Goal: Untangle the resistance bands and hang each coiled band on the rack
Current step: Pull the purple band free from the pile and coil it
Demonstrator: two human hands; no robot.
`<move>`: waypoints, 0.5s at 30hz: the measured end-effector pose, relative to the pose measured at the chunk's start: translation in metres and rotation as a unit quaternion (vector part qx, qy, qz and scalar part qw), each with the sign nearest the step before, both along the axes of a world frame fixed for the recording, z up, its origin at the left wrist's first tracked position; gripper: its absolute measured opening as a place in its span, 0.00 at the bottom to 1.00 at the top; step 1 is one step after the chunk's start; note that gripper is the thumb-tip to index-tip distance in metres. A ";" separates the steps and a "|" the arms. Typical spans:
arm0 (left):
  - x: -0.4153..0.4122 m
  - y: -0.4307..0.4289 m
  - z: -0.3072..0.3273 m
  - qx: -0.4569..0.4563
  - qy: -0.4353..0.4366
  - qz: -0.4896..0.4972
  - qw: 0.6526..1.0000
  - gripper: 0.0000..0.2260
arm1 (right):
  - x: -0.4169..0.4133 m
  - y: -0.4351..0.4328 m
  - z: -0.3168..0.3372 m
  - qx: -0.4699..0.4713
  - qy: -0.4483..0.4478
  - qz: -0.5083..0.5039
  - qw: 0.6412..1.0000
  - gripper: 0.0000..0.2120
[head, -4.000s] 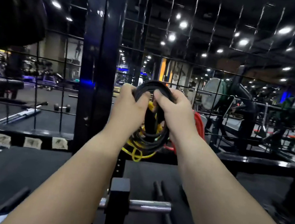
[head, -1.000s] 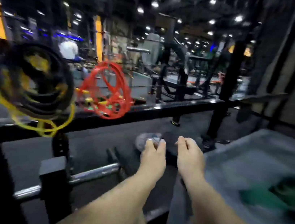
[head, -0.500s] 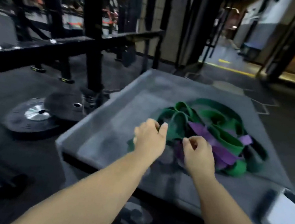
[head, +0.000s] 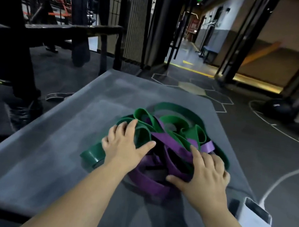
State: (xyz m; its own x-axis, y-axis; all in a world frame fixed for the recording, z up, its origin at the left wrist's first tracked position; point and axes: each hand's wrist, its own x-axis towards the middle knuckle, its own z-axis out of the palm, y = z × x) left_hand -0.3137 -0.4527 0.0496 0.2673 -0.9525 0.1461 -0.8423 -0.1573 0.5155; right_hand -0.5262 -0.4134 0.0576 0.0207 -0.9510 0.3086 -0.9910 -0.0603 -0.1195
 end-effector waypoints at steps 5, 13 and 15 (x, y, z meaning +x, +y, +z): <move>0.011 -0.011 0.000 0.031 -0.007 0.034 0.999 0.29 | -0.004 -0.014 0.005 -0.004 -0.002 0.006 1.000 0.28; 0.021 -0.007 0.012 0.047 0.061 0.065 0.995 0.21 | 0.005 -0.015 0.013 0.032 0.011 -0.009 0.999 0.15; 0.016 -0.009 0.017 0.058 0.031 0.047 0.997 0.21 | 0.013 -0.018 0.019 0.078 0.044 -0.017 0.996 0.21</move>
State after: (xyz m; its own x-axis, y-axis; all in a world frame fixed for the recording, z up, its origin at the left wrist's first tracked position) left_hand -0.2980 -0.4613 0.0670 0.3613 -0.9323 0.0173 -0.7884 -0.2956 0.5395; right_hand -0.5135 -0.4314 0.0769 0.0087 -0.9880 0.1545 -0.9992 -0.0147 -0.0379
